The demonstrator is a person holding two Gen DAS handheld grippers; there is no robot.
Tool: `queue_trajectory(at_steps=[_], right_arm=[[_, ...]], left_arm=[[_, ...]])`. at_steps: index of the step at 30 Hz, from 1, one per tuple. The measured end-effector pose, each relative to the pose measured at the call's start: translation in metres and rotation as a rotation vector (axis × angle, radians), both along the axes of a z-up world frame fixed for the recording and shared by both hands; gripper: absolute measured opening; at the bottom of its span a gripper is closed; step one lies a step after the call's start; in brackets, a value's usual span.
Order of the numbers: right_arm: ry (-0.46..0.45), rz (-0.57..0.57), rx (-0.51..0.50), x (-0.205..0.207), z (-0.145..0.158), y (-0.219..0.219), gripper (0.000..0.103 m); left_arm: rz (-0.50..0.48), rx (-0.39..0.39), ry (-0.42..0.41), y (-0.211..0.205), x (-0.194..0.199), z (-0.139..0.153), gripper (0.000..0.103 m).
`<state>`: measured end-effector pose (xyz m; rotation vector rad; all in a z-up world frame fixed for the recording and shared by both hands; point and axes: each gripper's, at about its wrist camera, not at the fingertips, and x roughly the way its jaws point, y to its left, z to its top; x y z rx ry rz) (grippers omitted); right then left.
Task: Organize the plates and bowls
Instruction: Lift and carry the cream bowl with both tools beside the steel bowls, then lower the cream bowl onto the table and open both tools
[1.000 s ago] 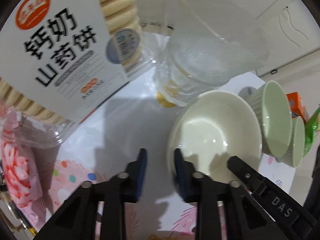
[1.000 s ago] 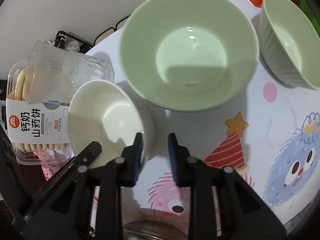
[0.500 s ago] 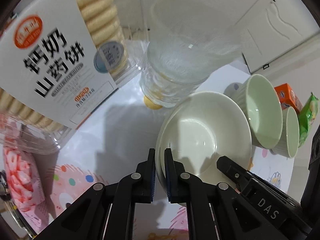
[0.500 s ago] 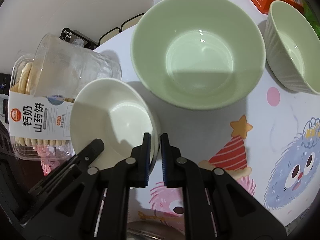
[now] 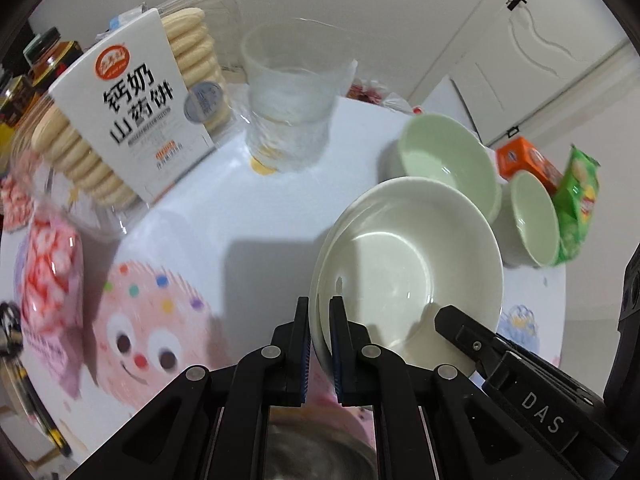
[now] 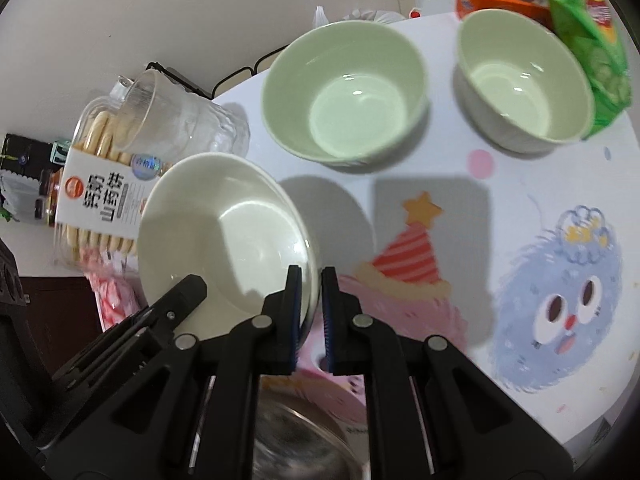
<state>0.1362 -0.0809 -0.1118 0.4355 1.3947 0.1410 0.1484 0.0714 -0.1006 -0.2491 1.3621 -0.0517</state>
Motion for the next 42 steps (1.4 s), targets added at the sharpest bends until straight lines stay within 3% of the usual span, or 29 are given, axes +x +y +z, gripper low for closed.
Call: queue_trajectory(at_steps=[11,21,31,42], right_arm=[[0.002,0.01,-0.025,-0.067,0.011,-0.074,0.012],[0.049,0.037,-0.063,-0.126,-0.011,-0.13,0.013],[0.083,0.067,-0.079,-0.148,-0.038,-0.14,0.013],[0.091,0.087,-0.066,-0.149,-0.045,-0.141,0.014]], left_arm=[[-0.029,-0.014,-0.001,-0.072,-0.072,0.009,0.008],[-0.062,-0.043,0.087,-0.12,-0.134,-0.03,0.009],[-0.067,-0.012,0.109,-0.136,-0.15,-0.051,0.009],[-0.082,0.029,0.087,-0.143,-0.148,-0.048,0.011]])
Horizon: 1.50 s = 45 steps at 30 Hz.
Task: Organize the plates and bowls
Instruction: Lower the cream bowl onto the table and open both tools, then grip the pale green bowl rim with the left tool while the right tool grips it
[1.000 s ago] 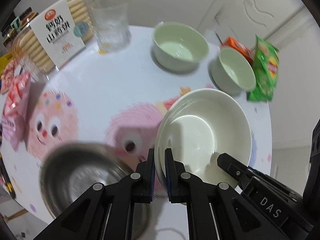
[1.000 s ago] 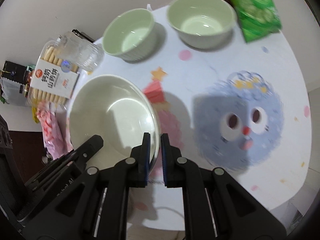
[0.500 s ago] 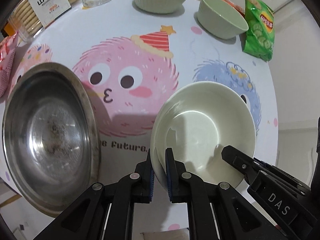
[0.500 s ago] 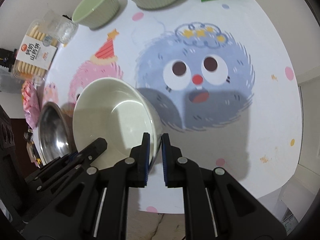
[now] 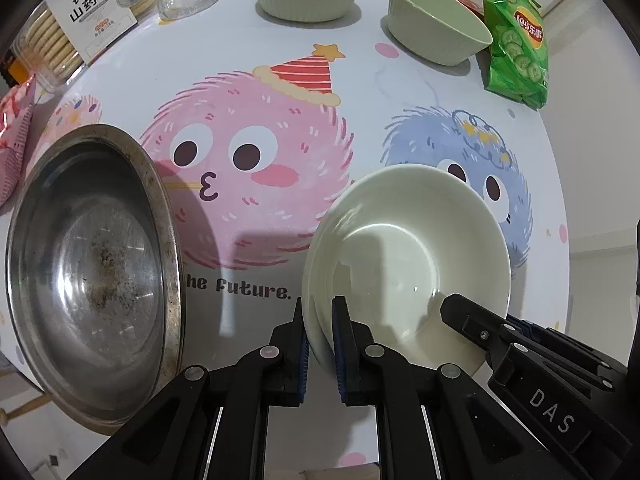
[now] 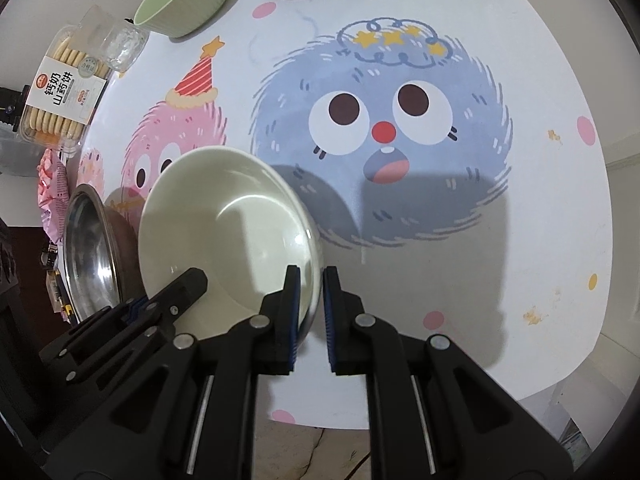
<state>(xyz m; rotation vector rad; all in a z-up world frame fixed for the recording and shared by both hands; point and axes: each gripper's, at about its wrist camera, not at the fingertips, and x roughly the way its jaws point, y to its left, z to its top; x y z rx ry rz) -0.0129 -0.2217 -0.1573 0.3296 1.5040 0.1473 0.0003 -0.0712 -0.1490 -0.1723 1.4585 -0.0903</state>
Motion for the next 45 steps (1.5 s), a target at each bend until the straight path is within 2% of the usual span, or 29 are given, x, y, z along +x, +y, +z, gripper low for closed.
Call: queue_trajectory(at_steps=[3,4,5,7,10,11,12,14,16,17,19,20,21,22,28,32,41,45], right_arm=[[-0.01,0.001,0.009,0.001,0.003,-0.002,0.017],[-0.019,0.0,0.006,0.002,0.006,-0.003,0.024],[-0.027,0.0,0.005,0.002,0.008,-0.004,0.035],[-0.049,-0.009,0.013,0.003,0.016,-0.009,0.047],[-0.078,-0.04,0.034,0.007,0.027,-0.02,0.048],[-0.093,-0.053,0.04,0.009,0.033,-0.025,0.052],[-0.107,-0.063,0.043,0.009,0.038,-0.029,0.055],[-0.14,-0.081,0.052,0.012,0.049,-0.038,0.073],[-0.161,-0.096,0.053,0.014,0.057,-0.045,0.082],[-0.167,-0.101,0.055,0.015,0.061,-0.048,0.085],[-0.181,-0.107,0.06,0.018,0.068,-0.053,0.086],[-0.184,-0.108,0.061,0.02,0.07,-0.054,0.089],[-0.187,-0.108,0.064,0.021,0.072,-0.054,0.092],[-0.191,-0.11,0.068,0.023,0.075,-0.055,0.103],[-0.218,-0.08,0.082,0.036,0.093,-0.048,0.103],[-0.231,-0.044,0.084,0.055,0.102,-0.033,0.103],[-0.269,0.129,0.026,0.134,0.124,0.017,0.103],[-0.263,0.207,-0.01,0.179,0.121,0.037,0.103]], left_arm=[[0.006,0.012,-0.001,-0.002,0.002,0.0,0.014],[0.01,0.014,-0.007,-0.001,0.003,0.002,0.015],[0.015,0.018,-0.014,0.0,0.003,0.004,0.019],[0.027,0.016,-0.029,0.006,0.004,0.012,0.021],[0.042,0.008,-0.06,0.01,0.008,0.025,0.029],[0.046,0.001,-0.075,0.011,0.01,0.03,0.038],[0.05,-0.004,-0.09,0.012,0.011,0.035,0.052],[0.055,-0.022,-0.115,0.014,0.012,0.043,0.067],[0.057,-0.033,-0.13,0.013,0.012,0.049,0.077],[0.056,-0.037,-0.134,0.014,0.012,0.052,0.085],[0.057,-0.056,-0.135,0.013,0.014,0.056,0.094],[0.058,-0.063,-0.128,0.013,0.015,0.056,0.103],[0.06,-0.063,-0.124,0.011,0.017,0.055,0.103],[0.06,-0.059,-0.123,0.011,0.018,0.056,0.103],[0.091,-0.064,-0.115,0.023,0.03,0.064,0.103],[0.139,-0.08,-0.115,0.039,0.052,0.072,0.103],[0.249,-0.129,-0.075,0.075,0.132,0.07,0.103],[0.285,-0.115,-0.064,0.085,0.165,0.062,0.103]])
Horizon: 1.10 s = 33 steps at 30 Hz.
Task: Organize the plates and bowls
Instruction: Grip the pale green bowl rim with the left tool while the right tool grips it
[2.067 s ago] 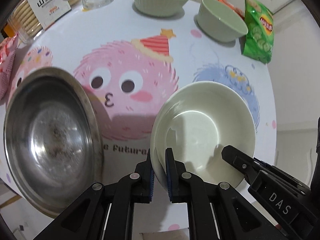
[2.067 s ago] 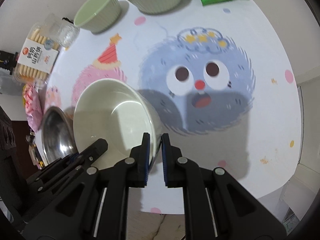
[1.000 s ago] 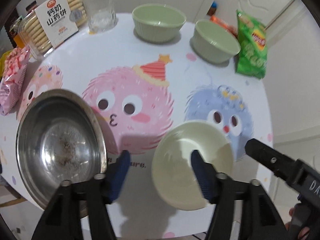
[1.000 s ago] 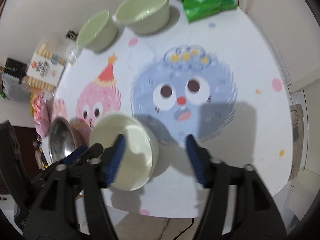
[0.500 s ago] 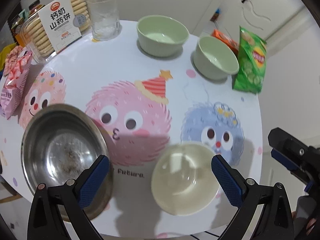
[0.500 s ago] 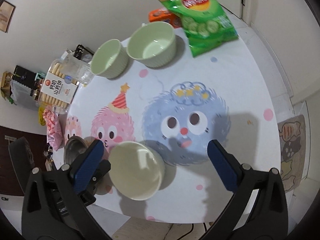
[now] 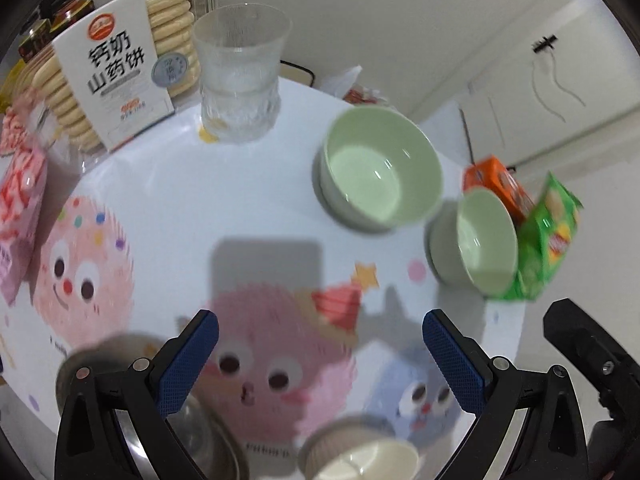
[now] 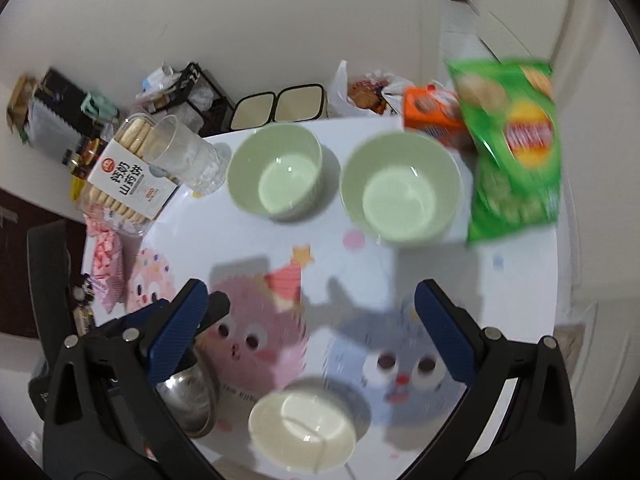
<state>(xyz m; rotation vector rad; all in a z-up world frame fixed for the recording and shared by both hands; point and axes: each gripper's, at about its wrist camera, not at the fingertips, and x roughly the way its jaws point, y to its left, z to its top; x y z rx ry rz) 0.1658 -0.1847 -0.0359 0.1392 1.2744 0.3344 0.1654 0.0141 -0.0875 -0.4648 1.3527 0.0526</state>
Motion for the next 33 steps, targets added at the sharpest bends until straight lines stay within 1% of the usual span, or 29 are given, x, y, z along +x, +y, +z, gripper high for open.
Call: queue_trajectory(at_steps=[4,8,12,15,17,19,21,23,25,28,29,30,31,32,33], right_arm=[[-0.007,0.053,-0.028,0.039,-0.007,0.017,0.103],[-0.011,0.125,-0.045,0.075,-0.021,0.033,0.103],[-0.004,0.177,-0.09,0.099,-0.036,0.045,0.103],[0.019,0.194,-0.09,0.112,-0.045,0.048,0.103],[0.024,0.215,-0.104,0.12,-0.052,0.054,0.103],[0.038,0.23,-0.119,0.126,-0.058,0.058,0.102],[0.048,0.243,-0.128,0.131,-0.064,0.061,0.097],[0.054,0.253,-0.152,0.135,-0.07,0.062,0.086],[0.073,0.254,-0.157,0.139,-0.078,0.061,0.079],[0.098,0.265,-0.162,0.141,-0.088,0.061,0.078],[0.102,0.269,-0.165,0.141,-0.091,0.061,0.074],[0.11,0.273,-0.17,0.142,-0.094,0.062,0.07],[0.118,0.272,-0.178,0.142,-0.097,0.061,0.059],[0.123,0.268,-0.18,0.142,-0.1,0.061,0.05],[0.13,0.266,-0.177,0.142,-0.102,0.06,0.047]], left_arm=[[0.029,-0.002,0.024,0.006,0.029,-0.013,0.103],[0.065,-0.003,0.041,0.007,0.049,-0.026,0.103],[0.07,0.016,0.052,0.004,0.065,-0.037,0.103],[0.096,0.05,0.058,0.005,0.074,-0.044,0.102],[0.108,0.041,0.063,0.007,0.079,-0.05,0.102],[0.115,0.024,0.085,0.006,0.084,-0.058,0.1],[0.122,0.023,0.095,0.005,0.087,-0.064,0.089],[0.124,0.017,0.105,0.005,0.09,-0.07,0.083],[0.126,0.005,0.12,0.005,0.093,-0.075,0.08],[0.135,0.008,0.128,0.005,0.096,-0.081,0.073],[0.14,0.01,0.129,0.007,0.095,-0.082,0.068],[0.144,0.007,0.133,0.007,0.096,-0.084,0.064],[0.144,-0.006,0.141,0.006,0.101,-0.087,0.062],[0.142,-0.012,0.147,0.006,0.101,-0.089,0.055],[0.138,-0.007,0.152,0.005,0.101,-0.091,0.048]])
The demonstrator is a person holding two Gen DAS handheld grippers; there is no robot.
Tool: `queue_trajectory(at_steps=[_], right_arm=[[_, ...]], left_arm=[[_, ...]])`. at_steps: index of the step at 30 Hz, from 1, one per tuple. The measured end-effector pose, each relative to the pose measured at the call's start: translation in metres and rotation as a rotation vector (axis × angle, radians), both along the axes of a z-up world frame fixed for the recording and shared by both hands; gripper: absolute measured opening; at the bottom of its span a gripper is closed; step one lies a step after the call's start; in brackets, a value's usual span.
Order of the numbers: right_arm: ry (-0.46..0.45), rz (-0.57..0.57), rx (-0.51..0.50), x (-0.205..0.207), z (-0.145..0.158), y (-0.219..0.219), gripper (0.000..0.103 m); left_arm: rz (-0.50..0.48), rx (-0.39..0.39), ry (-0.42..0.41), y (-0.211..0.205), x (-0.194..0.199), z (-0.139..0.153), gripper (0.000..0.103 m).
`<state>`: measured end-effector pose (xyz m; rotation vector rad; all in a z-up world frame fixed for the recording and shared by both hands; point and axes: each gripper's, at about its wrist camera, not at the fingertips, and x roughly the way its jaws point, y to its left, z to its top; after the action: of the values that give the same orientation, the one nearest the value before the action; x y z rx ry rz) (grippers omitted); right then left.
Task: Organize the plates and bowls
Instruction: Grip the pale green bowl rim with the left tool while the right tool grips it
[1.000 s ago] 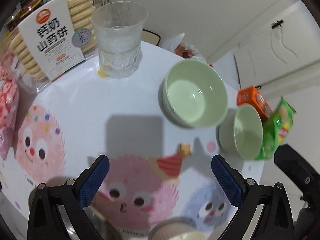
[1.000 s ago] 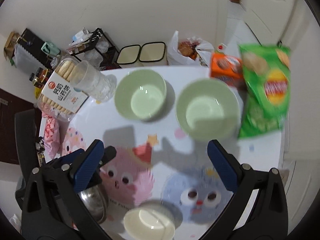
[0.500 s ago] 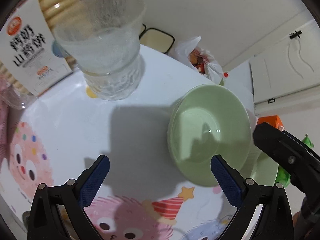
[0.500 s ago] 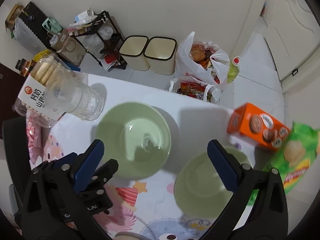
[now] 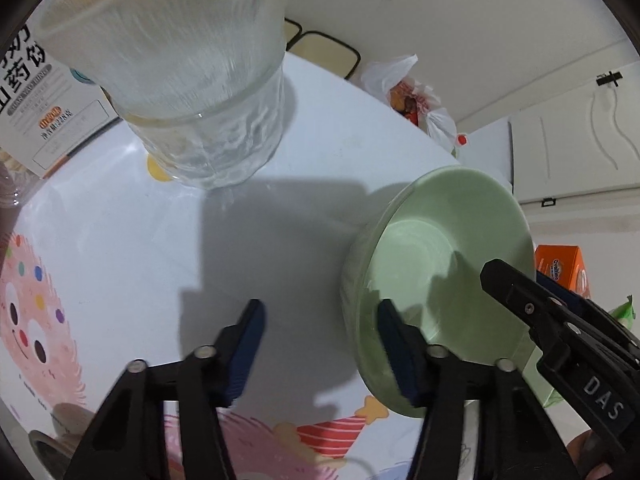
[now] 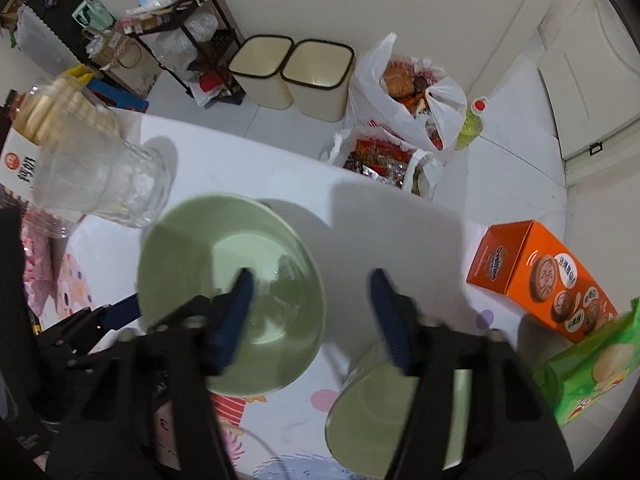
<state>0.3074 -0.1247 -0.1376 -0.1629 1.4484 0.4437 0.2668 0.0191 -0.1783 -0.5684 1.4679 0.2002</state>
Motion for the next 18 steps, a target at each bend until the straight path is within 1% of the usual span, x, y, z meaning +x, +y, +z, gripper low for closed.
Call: queue_trajectory(at_steps=[1,4,6,7,8,9,11,12,14,16,18], right_arm=[[0.006,-0.001,0.001,-0.001,-0.002,0.0,0.042],[0.02,0.004,0.005,-0.003,-0.006,0.0,0.04],[0.025,0.004,0.002,-0.005,-0.008,0.001,0.034],[0.027,0.004,-0.001,-0.006,-0.008,0.001,0.028],[0.03,-0.001,0.0,-0.007,-0.009,0.002,0.022],[0.027,-0.008,-0.008,-0.008,-0.009,0.002,0.021],[0.036,-0.02,-0.002,-0.008,-0.011,0.0,0.018],[0.043,-0.026,0.0,-0.009,-0.011,-0.001,0.016],[0.047,-0.038,0.0,-0.009,-0.012,-0.004,0.009],[0.05,-0.048,0.01,-0.011,-0.012,-0.006,0.007],[0.039,-0.045,0.011,-0.015,-0.01,-0.004,0.007]], left_arm=[[-0.003,0.007,0.001,-0.001,0.001,-0.001,0.047],[-0.012,0.002,-0.008,-0.004,0.004,-0.001,0.04],[-0.024,-0.008,-0.017,-0.006,0.006,-0.001,0.031],[-0.031,-0.012,-0.023,-0.008,0.007,0.0,0.029],[-0.037,-0.011,-0.027,-0.009,0.009,0.0,0.023],[-0.044,-0.006,-0.033,-0.011,0.01,0.001,0.018],[-0.061,0.006,-0.046,-0.013,0.011,0.004,0.011],[-0.066,0.013,-0.047,-0.013,0.012,0.004,0.011],[-0.07,0.011,-0.046,-0.012,0.013,0.003,0.01],[-0.074,0.01,-0.047,-0.01,0.012,0.004,0.009],[-0.079,0.019,-0.045,-0.007,0.01,0.004,0.009]])
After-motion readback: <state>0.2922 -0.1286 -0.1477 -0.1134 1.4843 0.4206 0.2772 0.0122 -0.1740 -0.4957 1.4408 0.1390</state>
